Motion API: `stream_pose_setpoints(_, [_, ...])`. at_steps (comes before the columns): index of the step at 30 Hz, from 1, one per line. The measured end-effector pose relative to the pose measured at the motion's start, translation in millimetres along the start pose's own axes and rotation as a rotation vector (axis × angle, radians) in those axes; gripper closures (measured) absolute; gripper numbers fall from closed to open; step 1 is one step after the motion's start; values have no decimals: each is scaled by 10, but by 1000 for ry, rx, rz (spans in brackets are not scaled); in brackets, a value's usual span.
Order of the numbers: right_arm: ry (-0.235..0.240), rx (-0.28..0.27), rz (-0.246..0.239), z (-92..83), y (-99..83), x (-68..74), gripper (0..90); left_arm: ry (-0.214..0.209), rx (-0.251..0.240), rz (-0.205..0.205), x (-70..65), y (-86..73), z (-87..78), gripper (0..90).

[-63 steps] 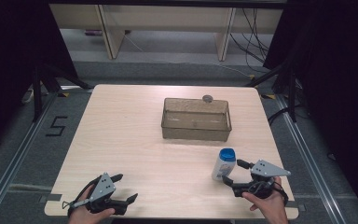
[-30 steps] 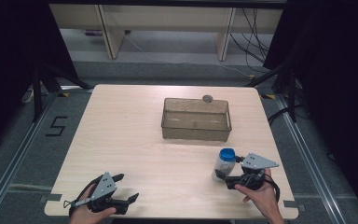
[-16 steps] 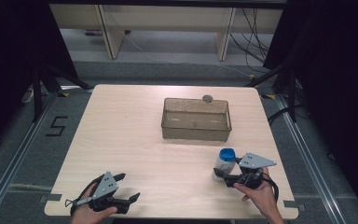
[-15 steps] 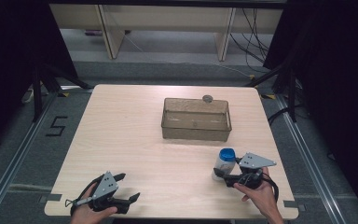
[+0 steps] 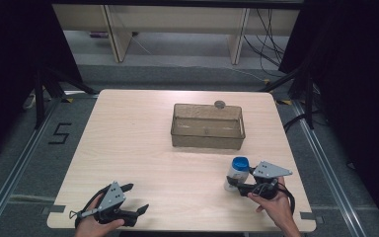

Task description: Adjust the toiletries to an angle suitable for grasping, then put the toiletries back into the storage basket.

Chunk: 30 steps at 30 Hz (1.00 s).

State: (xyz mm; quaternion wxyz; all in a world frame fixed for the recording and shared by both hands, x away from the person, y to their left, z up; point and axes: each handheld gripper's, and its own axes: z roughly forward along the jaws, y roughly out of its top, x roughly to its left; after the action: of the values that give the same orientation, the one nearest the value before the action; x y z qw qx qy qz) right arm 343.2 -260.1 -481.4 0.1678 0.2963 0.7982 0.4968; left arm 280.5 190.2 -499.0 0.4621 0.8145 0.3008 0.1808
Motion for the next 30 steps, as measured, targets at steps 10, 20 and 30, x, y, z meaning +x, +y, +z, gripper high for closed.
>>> stream_pose_setpoints(10, [-46,-48,13,-54,73,39,459,3,-1,6,-6,11,-16,147])
stream_pose_setpoints(20, [-94,-59,44,-96,250,70,469,9,-12,5,11,-4,-34,147])
stream_pose_setpoints(30, [-177,-56,53,-131,489,-44,479,11,-13,0,5,-1,-34,146])
